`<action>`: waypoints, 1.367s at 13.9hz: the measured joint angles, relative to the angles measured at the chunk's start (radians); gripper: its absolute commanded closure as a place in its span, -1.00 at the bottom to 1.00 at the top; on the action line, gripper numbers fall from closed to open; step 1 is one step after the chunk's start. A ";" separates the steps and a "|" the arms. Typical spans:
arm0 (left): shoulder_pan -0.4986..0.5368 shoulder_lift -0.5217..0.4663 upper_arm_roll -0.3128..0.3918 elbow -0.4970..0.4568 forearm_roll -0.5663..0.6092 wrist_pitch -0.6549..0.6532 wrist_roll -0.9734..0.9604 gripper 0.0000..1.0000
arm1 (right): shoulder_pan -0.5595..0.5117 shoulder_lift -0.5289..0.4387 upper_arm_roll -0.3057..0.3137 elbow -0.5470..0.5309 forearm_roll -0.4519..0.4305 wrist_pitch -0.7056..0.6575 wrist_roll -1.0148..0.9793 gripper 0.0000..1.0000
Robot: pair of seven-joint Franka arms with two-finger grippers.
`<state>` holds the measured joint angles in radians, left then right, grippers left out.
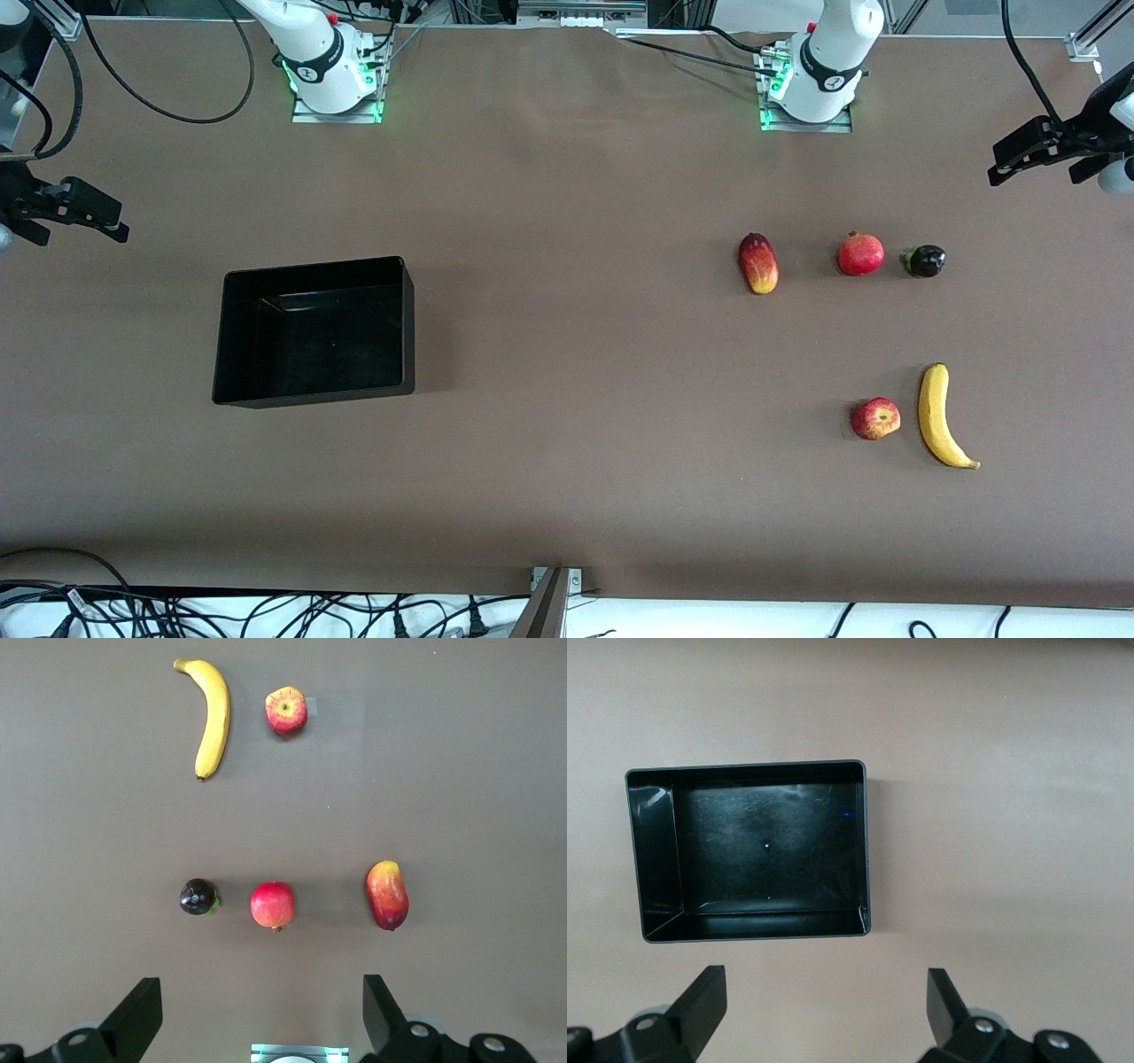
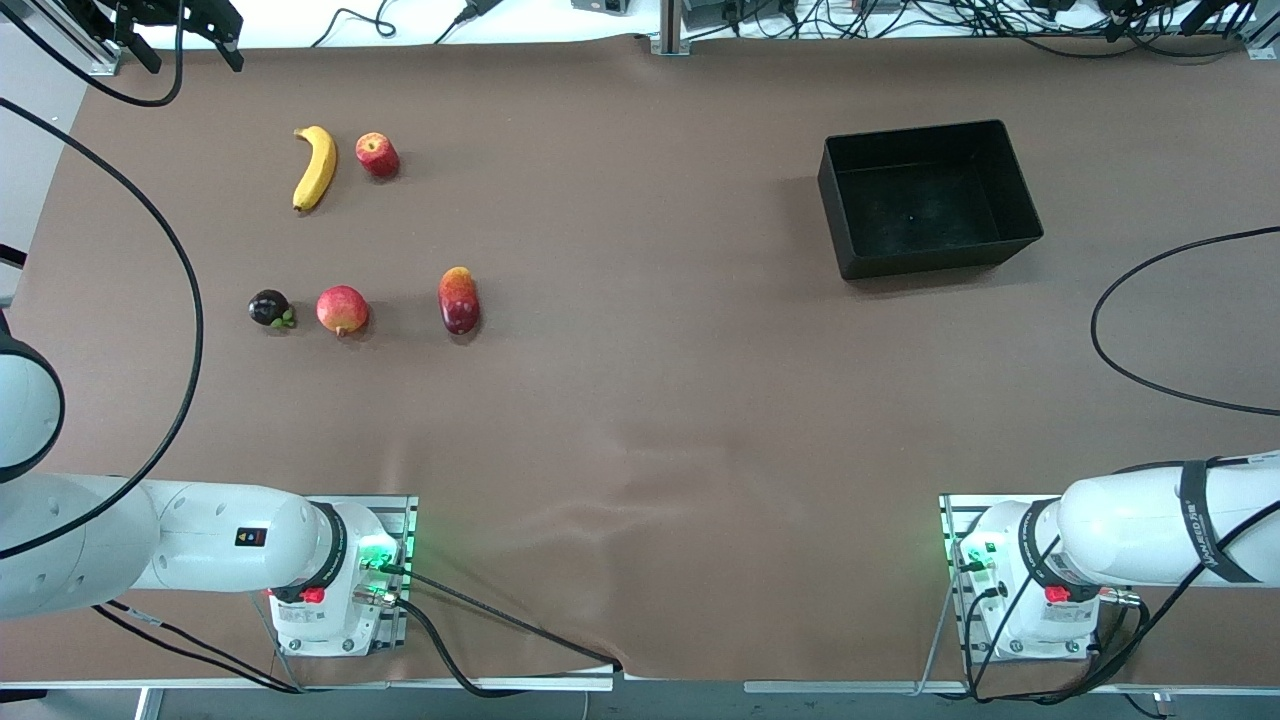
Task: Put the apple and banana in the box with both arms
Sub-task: 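Move the right gripper to the box rim while the left gripper reaches the apple, then grasp the box rim with the right gripper while the left gripper grasps the apple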
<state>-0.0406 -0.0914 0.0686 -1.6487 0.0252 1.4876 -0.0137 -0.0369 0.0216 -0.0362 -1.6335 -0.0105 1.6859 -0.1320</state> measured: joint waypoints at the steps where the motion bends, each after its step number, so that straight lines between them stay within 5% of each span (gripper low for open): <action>1: 0.000 0.013 0.000 0.007 0.000 0.000 -0.008 -1.00 | 0.001 0.001 0.001 0.000 0.000 -0.011 0.000 -1.00; 12: 0.012 0.368 0.007 0.222 0.000 0.062 -0.019 -1.00 | 0.001 0.115 0.002 -0.022 -0.005 -0.047 -0.020 -1.00; 19: 0.039 0.579 0.009 0.233 0.000 0.335 -0.002 -1.00 | -0.017 0.326 -0.053 -0.180 -0.045 0.340 -0.045 -1.00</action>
<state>-0.0020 0.4872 0.0772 -1.4157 0.0251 1.8229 -0.0161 -0.0536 0.3480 -0.0893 -1.8133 -0.0558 2.0255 -0.1771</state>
